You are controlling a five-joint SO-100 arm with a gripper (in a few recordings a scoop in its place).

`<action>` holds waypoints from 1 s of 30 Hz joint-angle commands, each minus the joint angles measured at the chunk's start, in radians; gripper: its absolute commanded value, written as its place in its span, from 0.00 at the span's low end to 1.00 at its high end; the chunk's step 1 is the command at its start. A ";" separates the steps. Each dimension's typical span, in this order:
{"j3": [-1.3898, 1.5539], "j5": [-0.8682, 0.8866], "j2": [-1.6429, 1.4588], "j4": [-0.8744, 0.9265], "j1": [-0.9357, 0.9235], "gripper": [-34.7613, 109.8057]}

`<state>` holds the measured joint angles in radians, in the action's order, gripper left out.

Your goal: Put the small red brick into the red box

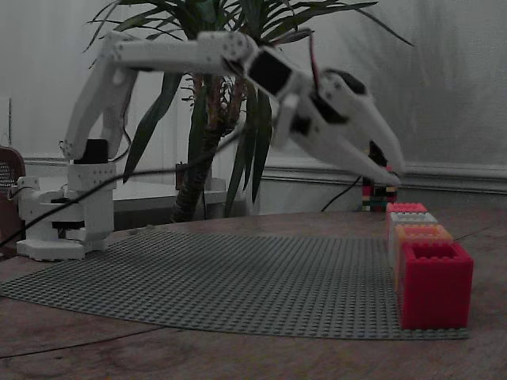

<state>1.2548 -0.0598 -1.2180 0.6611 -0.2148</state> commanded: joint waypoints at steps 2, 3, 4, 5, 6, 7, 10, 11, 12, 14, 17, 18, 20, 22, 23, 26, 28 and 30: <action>0.301 -0.054 -0.443 0.038 0.064 0.24; 0.393 -0.069 -0.511 0.032 0.074 0.24; 0.483 -0.081 -0.577 0.014 0.083 0.24; 0.565 -0.087 -0.638 -0.003 0.091 0.24; 0.634 -0.087 -0.695 -0.005 0.097 0.24; 0.696 -0.083 -0.752 0.008 0.101 0.24; 0.887 -0.080 -0.934 0.066 0.112 0.24; 0.954 -0.084 -0.997 0.083 0.114 0.24; 1.023 -0.089 -1.063 0.095 0.115 0.24; 1.155 -0.104 -1.192 0.104 0.115 0.24; 1.299 -0.110 -1.368 0.187 0.118 0.24; 1.335 -0.104 -1.416 0.222 0.121 0.24; 1.391 -0.087 -1.503 0.282 0.129 0.24; 1.433 -0.074 -1.577 0.341 0.135 0.24; 1.454 -0.069 -1.611 0.368 0.140 0.24; 1.520 -0.051 -1.724 0.442 0.161 0.24; 1.562 -0.038 -1.802 0.495 0.173 0.24; 1.605 -0.034 -1.873 0.532 0.181 0.24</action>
<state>2.8409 -0.0905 -2.9989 1.1305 -0.0506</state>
